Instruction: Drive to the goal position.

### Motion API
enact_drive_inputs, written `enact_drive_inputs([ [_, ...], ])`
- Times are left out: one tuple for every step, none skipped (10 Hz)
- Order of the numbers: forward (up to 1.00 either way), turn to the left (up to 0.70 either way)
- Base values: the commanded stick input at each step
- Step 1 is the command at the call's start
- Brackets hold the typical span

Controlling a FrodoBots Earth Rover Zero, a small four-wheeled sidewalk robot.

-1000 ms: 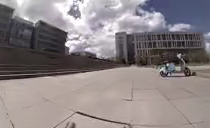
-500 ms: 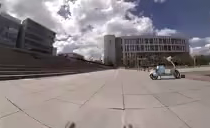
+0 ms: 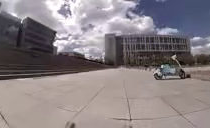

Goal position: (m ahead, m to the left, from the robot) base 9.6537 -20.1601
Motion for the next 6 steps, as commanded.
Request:
enact_drive_inputs([
  [0.70,0.00],
  [0.70,0.00],
  [0.70,0.00],
  [0.70,0.00],
  [0.70,0.00],
  [0.70,0.00],
])
